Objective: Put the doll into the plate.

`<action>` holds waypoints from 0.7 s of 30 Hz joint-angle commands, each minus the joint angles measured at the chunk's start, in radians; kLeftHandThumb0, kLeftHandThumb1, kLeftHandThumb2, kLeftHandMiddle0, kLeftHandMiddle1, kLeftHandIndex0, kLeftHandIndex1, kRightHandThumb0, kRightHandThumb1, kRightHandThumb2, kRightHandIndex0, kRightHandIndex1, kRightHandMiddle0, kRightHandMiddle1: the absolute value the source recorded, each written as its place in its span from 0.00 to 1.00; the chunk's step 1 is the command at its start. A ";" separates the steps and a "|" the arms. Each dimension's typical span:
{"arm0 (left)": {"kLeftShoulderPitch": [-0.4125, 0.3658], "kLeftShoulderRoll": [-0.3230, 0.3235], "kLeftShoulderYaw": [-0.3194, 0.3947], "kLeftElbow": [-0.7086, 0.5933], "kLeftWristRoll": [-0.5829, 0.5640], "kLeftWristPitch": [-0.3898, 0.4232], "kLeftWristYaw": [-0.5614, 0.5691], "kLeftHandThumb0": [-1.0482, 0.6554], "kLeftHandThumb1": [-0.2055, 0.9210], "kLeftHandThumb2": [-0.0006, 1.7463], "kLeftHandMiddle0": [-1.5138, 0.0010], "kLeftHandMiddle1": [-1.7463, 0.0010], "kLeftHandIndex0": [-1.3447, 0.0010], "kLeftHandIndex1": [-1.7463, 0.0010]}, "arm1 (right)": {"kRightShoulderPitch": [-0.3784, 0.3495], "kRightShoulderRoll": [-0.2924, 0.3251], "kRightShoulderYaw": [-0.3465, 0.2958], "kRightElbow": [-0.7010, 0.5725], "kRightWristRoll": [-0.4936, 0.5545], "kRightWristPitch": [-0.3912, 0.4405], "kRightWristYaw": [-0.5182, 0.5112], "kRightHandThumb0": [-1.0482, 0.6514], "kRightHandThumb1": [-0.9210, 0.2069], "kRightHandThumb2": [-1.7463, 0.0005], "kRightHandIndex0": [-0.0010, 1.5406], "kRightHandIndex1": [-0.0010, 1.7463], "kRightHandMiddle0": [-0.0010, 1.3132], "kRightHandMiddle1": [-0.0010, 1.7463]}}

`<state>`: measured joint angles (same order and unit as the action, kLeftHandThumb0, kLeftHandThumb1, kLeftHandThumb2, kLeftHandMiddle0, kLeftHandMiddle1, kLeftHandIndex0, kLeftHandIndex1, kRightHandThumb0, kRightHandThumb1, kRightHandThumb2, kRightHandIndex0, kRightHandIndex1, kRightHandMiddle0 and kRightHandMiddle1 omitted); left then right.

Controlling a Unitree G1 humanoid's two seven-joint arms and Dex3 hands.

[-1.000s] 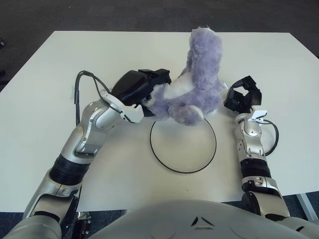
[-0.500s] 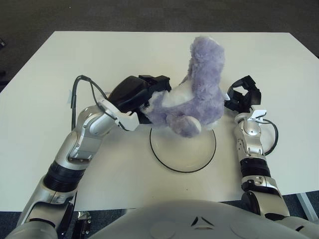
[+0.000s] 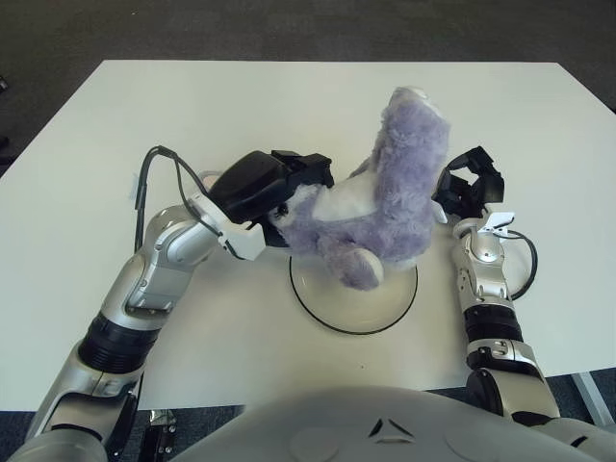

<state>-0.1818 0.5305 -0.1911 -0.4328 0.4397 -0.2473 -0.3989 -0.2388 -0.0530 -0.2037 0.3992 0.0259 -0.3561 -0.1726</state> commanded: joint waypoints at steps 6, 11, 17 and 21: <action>-0.009 0.006 0.021 0.008 -0.013 -0.039 0.005 0.61 0.18 0.94 0.47 0.00 0.47 0.06 | 0.102 0.031 -0.002 0.077 0.007 0.000 -0.003 0.33 0.54 0.24 0.85 1.00 0.47 1.00; -0.014 0.000 0.026 0.016 -0.027 -0.051 0.004 0.61 0.21 0.87 0.49 0.00 0.37 0.22 | 0.101 0.032 -0.002 0.075 0.006 0.004 -0.007 0.33 0.54 0.24 0.85 1.00 0.47 1.00; -0.018 0.001 0.031 0.011 -0.044 -0.044 -0.011 0.61 0.27 0.80 0.53 0.00 0.35 0.29 | 0.098 0.031 -0.001 0.076 0.003 0.005 -0.011 0.33 0.54 0.24 0.86 1.00 0.47 1.00; -0.016 0.005 0.036 0.003 -0.050 -0.039 -0.018 0.61 0.35 0.75 0.56 0.00 0.40 0.29 | 0.097 0.032 -0.001 0.078 0.004 0.002 -0.011 0.33 0.54 0.24 0.86 1.00 0.48 1.00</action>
<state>-0.1847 0.5288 -0.1706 -0.4207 0.4037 -0.2889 -0.4067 -0.2434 -0.0522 -0.2023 0.3993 0.0248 -0.3554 -0.1777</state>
